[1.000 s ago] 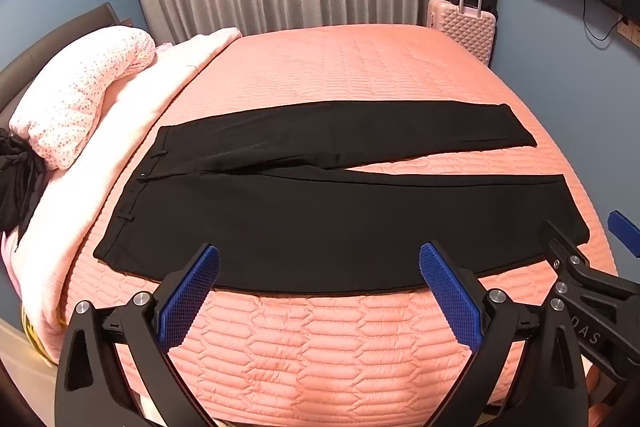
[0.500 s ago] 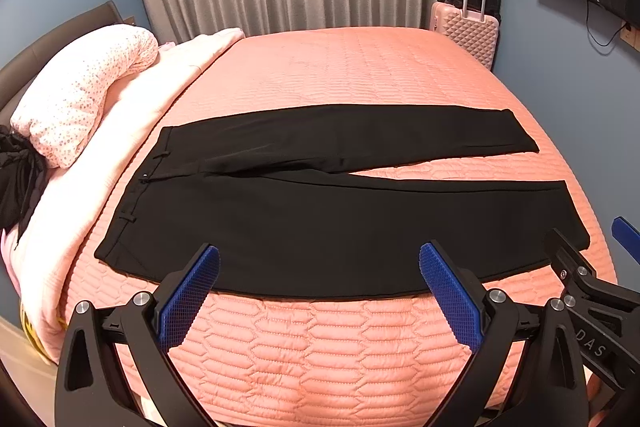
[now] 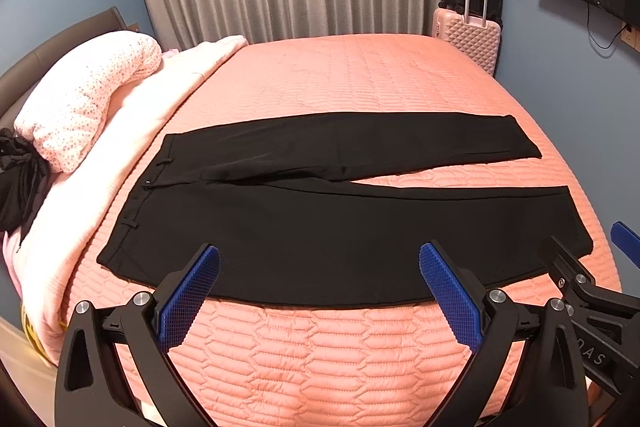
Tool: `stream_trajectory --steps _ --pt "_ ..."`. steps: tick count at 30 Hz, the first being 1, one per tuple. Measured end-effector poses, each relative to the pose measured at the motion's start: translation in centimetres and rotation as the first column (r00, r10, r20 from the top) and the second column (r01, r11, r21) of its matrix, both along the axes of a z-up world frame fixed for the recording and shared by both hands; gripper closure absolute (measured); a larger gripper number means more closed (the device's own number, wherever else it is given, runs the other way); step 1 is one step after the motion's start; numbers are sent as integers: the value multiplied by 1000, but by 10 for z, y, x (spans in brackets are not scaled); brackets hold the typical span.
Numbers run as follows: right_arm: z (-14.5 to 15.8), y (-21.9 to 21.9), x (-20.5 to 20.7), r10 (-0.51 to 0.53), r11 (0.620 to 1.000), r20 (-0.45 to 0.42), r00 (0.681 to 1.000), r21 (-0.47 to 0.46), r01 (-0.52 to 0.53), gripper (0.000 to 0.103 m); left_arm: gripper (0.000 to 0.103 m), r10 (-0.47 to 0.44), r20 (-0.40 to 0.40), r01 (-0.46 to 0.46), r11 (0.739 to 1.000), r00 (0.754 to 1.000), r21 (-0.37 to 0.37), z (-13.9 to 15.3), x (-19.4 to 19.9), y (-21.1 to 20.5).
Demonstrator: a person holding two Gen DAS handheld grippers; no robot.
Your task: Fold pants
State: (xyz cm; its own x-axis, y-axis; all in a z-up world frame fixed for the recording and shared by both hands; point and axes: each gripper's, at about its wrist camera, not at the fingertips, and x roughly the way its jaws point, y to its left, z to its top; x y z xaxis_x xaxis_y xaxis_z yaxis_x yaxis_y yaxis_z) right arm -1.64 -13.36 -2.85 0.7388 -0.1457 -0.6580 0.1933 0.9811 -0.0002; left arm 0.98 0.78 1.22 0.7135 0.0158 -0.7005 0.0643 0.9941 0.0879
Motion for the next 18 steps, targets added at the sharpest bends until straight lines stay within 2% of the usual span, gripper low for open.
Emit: stream_trajectory --steps 10,15,18 --pt "0 0 5 9 1000 -3 1000 12 -9 5 5 1 -9 -1 1000 1000 -6 0 5 2" --pt "-1 0 6 9 1000 -5 1000 12 -8 5 5 -13 -14 12 999 1000 -43 -1 4 6" --pt "-2 0 5 9 1000 -5 1000 15 -9 5 5 -9 -17 9 1000 1000 -23 -3 4 4"
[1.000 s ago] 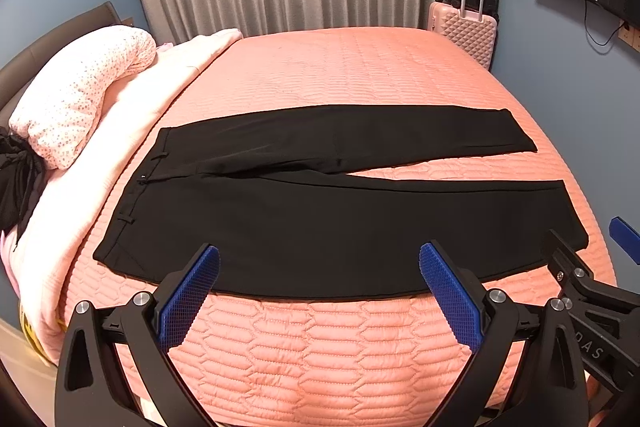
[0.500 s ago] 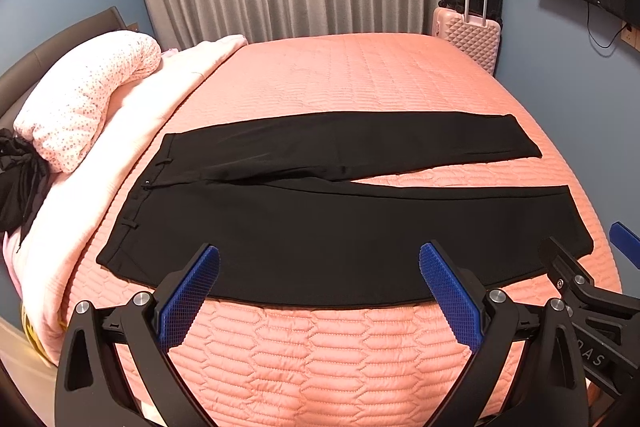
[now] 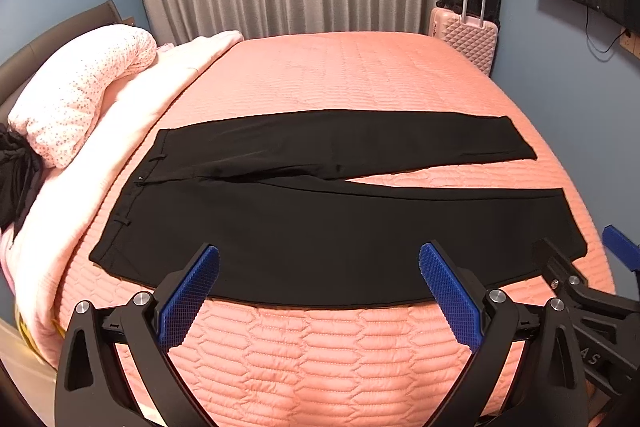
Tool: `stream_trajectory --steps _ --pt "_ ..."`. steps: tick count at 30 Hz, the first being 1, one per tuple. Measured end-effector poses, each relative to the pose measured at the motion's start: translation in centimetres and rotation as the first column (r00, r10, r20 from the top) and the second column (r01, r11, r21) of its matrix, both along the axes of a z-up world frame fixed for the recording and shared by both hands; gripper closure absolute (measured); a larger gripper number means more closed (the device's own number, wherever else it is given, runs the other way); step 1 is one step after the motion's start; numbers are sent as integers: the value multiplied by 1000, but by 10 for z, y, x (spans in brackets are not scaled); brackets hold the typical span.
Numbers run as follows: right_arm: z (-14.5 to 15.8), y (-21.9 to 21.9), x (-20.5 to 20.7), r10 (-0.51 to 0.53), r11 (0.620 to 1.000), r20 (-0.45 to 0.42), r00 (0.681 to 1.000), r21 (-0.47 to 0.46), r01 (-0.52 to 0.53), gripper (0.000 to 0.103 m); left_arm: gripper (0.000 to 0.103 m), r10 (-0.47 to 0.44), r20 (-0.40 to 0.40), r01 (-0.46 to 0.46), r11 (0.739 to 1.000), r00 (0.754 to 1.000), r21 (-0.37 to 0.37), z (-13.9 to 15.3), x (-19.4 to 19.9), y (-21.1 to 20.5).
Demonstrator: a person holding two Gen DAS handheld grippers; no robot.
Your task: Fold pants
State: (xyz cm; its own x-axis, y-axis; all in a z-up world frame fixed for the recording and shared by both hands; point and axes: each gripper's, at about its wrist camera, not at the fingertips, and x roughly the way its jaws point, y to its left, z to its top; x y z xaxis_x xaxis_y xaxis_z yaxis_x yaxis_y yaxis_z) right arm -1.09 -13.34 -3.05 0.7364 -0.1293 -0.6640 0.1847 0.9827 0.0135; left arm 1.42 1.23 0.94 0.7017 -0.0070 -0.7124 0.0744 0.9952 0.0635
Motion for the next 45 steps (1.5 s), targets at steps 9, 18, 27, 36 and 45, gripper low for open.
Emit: stream_trajectory --steps 9,18,27,36,45 --pt "-1 2 0 3 1000 -3 1000 -1 -3 5 5 0 2 0 1000 1000 28 -2 -2 -1" --pt "-4 2 2 1 1000 -8 1000 -2 -1 5 5 0 -4 0 999 1000 32 -5 -1 1" --pt "-7 2 5 -2 1000 -14 1000 0 2 5 5 1 -10 0 999 1000 35 -8 2 3" --pt "-11 2 9 -1 1000 -26 1000 4 1 5 5 3 -23 -2 999 1000 37 -14 5 2" --pt "-16 -9 17 6 1000 -39 999 18 -6 5 5 10 -42 -9 1000 999 28 -19 15 9"
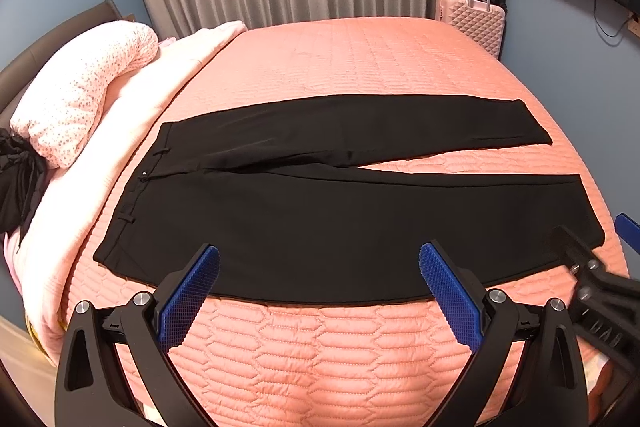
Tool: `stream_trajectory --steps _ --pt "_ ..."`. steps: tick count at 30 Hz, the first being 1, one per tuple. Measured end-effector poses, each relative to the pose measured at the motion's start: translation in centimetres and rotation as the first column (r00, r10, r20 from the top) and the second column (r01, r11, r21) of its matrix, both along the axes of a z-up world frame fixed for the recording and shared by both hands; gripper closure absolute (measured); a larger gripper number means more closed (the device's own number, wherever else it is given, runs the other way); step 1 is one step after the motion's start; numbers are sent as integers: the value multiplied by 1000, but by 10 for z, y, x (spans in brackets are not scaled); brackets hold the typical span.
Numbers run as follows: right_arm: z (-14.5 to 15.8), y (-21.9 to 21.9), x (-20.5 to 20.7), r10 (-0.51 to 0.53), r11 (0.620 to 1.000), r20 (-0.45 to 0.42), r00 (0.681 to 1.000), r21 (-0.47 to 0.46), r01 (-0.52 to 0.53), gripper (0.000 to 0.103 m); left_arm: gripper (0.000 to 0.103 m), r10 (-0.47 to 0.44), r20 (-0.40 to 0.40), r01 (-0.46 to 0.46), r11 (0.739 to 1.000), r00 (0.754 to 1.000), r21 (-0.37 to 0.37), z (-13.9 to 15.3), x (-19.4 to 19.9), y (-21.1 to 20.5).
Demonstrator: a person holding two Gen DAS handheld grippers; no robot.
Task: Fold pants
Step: 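Grasp the trouser leg hems with the left and right grippers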
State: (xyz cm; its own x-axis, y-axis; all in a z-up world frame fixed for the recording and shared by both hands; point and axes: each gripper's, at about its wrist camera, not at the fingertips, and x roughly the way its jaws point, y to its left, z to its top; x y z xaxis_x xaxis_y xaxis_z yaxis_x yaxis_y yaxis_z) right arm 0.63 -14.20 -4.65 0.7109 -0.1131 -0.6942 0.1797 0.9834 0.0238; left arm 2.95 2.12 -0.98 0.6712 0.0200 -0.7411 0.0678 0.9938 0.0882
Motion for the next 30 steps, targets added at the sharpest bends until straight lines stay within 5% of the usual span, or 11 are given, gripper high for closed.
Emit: stream_trajectory --steps 6,10,15,21,30 --pt "-1 -62 58 102 994 29 994 26 -103 5 5 49 -7 -49 997 999 -58 0 54 44" --pt "-22 -136 153 134 991 -42 990 5 -134 5 5 120 11 -120 993 993 17 -14 117 73" --pt "-76 -234 289 105 990 -180 978 111 -85 5 5 185 -11 -183 978 983 105 -49 203 103" --pt "-124 -303 396 51 992 -239 970 123 -22 5 5 242 -52 -234 964 969 129 -92 293 148" --pt "-163 -317 443 162 986 -241 957 76 -148 5 5 290 -61 -280 950 955 136 -118 361 233"
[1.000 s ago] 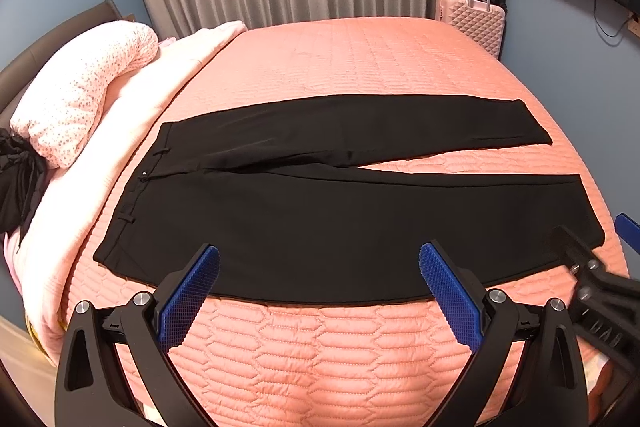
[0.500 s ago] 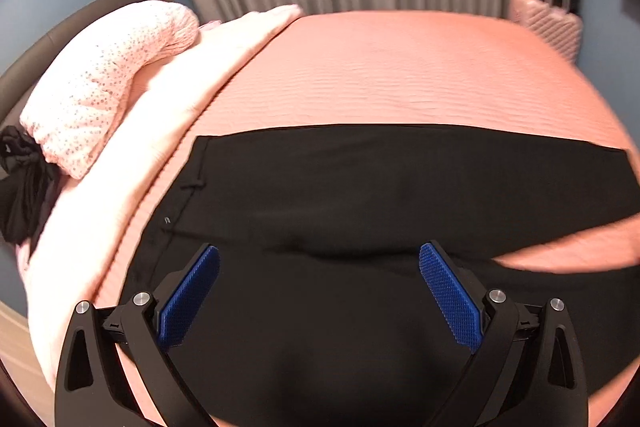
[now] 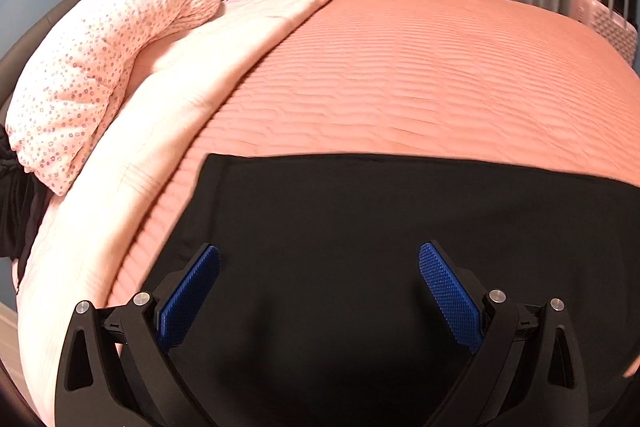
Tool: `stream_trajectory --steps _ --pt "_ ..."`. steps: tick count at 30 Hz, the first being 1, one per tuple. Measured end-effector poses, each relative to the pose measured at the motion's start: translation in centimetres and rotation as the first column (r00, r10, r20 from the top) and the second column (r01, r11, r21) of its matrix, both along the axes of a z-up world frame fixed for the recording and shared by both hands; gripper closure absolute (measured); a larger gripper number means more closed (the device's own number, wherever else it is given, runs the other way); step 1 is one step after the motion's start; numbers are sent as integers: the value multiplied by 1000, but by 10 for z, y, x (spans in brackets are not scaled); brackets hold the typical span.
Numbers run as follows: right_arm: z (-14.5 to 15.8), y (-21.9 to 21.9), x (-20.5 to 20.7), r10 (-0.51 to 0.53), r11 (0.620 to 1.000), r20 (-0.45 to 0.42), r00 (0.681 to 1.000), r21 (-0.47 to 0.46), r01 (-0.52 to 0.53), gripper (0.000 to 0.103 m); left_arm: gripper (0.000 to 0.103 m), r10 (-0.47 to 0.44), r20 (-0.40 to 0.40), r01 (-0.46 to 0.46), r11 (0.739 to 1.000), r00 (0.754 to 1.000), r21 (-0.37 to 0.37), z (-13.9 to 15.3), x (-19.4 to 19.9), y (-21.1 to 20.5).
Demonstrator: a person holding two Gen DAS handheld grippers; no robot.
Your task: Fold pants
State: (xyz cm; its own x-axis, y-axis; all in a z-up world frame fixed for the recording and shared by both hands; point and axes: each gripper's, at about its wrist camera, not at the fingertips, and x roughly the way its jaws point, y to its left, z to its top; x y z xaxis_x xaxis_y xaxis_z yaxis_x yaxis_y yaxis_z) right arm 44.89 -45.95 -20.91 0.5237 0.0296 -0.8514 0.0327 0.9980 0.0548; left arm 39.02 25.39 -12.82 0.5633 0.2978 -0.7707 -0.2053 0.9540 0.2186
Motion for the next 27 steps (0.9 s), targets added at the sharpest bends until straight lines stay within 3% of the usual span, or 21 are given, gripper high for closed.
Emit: stream_trajectory --steps 2,5,8,10,11,13,14,16,18,20,23,27 --pt "1 0 -2 -14 1000 21 1000 15 14 7 5 27 -30 -26 999 999 26 -4 18 28" --pt "5 4 -10 8 1000 51 999 -18 -7 32 5 118 -68 -114 992 991 57 -12 47 83" --pt "12 -2 -19 -18 1000 75 997 6 18 81 5 163 -124 -173 983 979 -67 -24 78 134" --pt "13 2 -19 -16 1000 77 997 20 14 88 6 147 -162 -171 974 976 -146 -36 95 149" --pt "13 9 -18 -9 1000 75 997 -6 10 90 6 133 -176 -161 975 975 -155 -41 102 149" --pt "13 15 -16 -18 999 71 997 -35 20 90 29 68 -199 -97 986 978 -138 -50 116 139" --pt "13 16 -15 -27 999 71 997 -31 30 90 34 50 -184 -72 990 982 -118 -48 117 133" --pt "14 15 -17 -52 998 72 996 -15 54 90 74 39 -179 -58 993 983 -101 -42 117 125" --pt "17 17 -20 -64 998 76 995 -14 65 92 89 50 -163 -69 991 985 -115 -31 112 127" --pt "29 22 -32 -58 998 104 993 8 58 95 89 31 -107 -46 990 994 -137 -11 97 130" --pt "63 28 -62 -39 999 171 985 33 34 96 90 0 0 0 970 1000 -244 31 56 137" --pt "132 33 -134 8 998 272 962 56 -24 96 90 -74 108 102 954 991 -283 97 -24 135"
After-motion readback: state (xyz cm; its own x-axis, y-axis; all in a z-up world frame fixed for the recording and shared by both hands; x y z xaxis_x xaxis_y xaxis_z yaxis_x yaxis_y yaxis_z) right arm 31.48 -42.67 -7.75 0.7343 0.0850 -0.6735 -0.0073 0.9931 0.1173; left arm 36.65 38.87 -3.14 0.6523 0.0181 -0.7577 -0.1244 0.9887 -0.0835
